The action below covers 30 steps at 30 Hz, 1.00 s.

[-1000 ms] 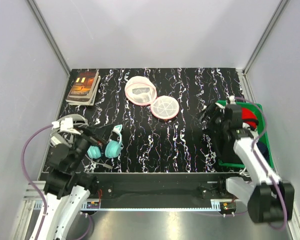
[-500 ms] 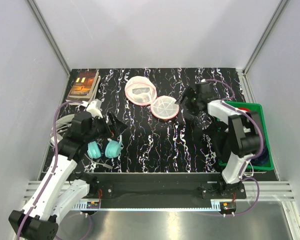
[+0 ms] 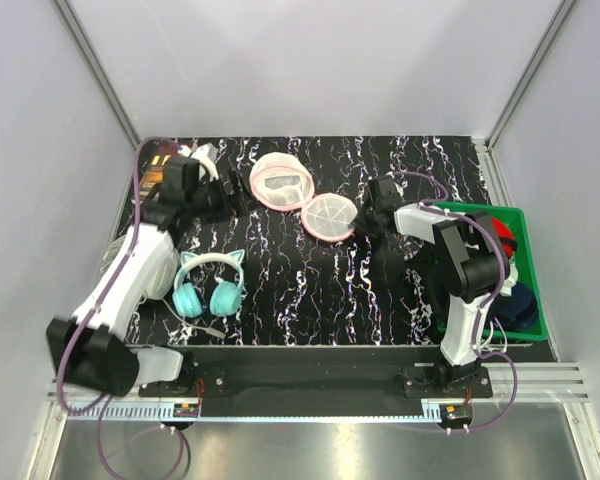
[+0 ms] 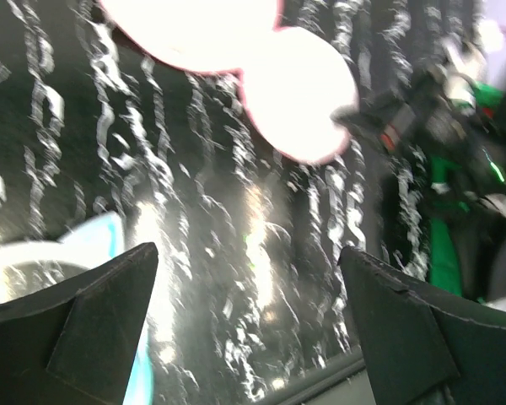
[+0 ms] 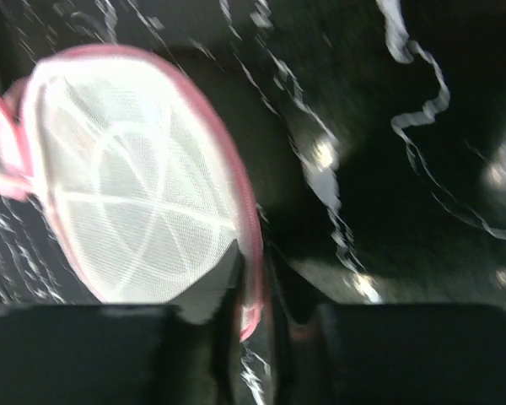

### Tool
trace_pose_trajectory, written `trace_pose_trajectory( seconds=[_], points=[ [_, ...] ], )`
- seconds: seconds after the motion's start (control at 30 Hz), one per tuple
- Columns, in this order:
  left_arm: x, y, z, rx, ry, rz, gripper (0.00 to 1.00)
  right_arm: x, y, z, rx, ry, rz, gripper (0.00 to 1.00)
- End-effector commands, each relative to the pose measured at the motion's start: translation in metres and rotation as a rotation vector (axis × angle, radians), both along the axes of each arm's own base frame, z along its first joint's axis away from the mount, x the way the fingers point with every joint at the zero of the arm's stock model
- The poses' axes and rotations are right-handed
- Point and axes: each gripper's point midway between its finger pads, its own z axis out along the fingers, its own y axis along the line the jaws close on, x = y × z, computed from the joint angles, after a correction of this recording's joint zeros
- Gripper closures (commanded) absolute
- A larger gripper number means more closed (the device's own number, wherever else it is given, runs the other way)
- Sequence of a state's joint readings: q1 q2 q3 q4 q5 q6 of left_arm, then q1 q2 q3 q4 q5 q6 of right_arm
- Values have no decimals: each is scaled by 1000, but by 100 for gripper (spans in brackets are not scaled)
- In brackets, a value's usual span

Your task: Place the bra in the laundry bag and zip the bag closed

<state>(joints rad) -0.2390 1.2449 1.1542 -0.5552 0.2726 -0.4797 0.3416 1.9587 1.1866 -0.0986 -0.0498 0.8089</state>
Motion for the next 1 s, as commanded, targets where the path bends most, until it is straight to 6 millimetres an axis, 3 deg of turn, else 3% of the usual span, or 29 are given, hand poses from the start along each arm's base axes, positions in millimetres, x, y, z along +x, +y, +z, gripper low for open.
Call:
trace_pose_trajectory(
  seconds=[0.0, 0.03, 0.07, 0.1, 0.13, 0.2, 0.23, 0.3, 0.6, 0.8, 0.97],
  points=[
    [61, 14, 0, 73, -18, 0, 8, -26, -9, 21, -75, -51, 63, 86],
    [76, 12, -23, 84, 41, -12, 8, -40, -15, 24, -83, -48, 75, 91],
    [85, 9, -29, 84, 50, -34, 8, -48, -18, 24, -101, -51, 106, 92],
    [97, 3, -22, 88, 25, -77, 8, -59, -20, 24, -108, -38, 129, 92],
    [110, 0, -48, 98, 85, -93, 8, -72, -24, 26, -113, -38, 147, 93],
    [128, -6, -51, 93, 91, -115, 10, -87, -29, 26, -135, -27, 182, 95],
    [134, -13, -72, 84, 141, -146, 11, -94, -33, 32, -136, -41, 188, 97],
    [140, -32, -80, 108, 131, -222, 11, -107, -37, 33, -148, -33, 209, 99],
    [130, -66, -119, 339, 106, -321, 14, -125, -24, 58, -52, -56, 280, 100],
    [143, -56, -135, 428, 114, -240, 19, -127, -18, 68, -13, -68, 292, 100],
    [146, -46, -130, 472, 81, -192, 27, -128, -17, 73, -5, -82, 299, 100]
  ],
)
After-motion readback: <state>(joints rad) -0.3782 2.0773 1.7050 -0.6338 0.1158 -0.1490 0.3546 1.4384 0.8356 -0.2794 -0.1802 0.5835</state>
